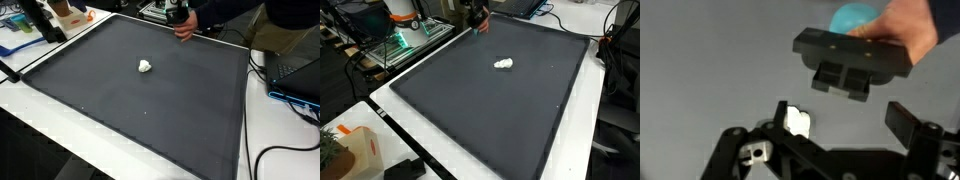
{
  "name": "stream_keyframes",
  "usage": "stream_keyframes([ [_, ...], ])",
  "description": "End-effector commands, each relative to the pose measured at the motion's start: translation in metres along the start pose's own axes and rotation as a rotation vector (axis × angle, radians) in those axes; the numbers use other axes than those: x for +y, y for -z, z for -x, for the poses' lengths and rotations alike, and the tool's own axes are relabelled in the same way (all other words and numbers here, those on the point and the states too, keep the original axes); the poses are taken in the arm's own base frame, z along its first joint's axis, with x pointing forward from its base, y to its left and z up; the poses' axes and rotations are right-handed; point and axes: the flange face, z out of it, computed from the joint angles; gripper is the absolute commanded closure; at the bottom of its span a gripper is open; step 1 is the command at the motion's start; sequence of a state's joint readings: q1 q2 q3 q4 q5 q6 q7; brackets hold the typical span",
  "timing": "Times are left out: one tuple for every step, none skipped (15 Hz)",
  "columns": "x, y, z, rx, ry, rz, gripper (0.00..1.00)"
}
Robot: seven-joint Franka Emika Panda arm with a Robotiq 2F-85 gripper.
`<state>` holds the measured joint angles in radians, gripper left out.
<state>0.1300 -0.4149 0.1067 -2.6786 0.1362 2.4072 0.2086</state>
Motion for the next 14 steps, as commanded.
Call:
stream_keyframes([
  [-0.007,0.005,0.0034,-0.042,-0.029,-0.026,0.04],
  [-0.008,0.0056,0.0035,-0.046,-0.031,-0.03,0.07],
  [-0.0087,0.0055,0.0037,-0.051,-0.036,-0.032,0.11],
  [-0.0096,0.0055,0.0039,-0.057,-0.038,-0.036,0.13],
  [-0.0102,0.0063,0.0038,-0.058,-0.044,-0.04,0.23],
  [-0.0106,0.0068,0.0038,-0.059,-0.045,-0.042,0.27],
  [-0.0108,0.0072,0.0035,-0.061,-0.046,-0.043,0.31],
  [-0.0113,0.008,0.0032,-0.062,-0.047,-0.045,0.43],
  [-0.0115,0.0087,0.0026,-0.063,-0.049,-0.047,0.48],
  [-0.0119,0.0095,0.0021,-0.063,-0.053,-0.048,0.57],
  [-0.0122,0.0103,0.0017,-0.063,-0.055,-0.048,0.65],
  [-0.0121,0.0108,0.0011,-0.061,-0.056,-0.047,0.66],
  [-0.012,0.0108,0.001,-0.06,-0.06,-0.044,0.66],
  [-0.0127,0.0109,0.0014,-0.063,-0.062,-0.042,0.66],
])
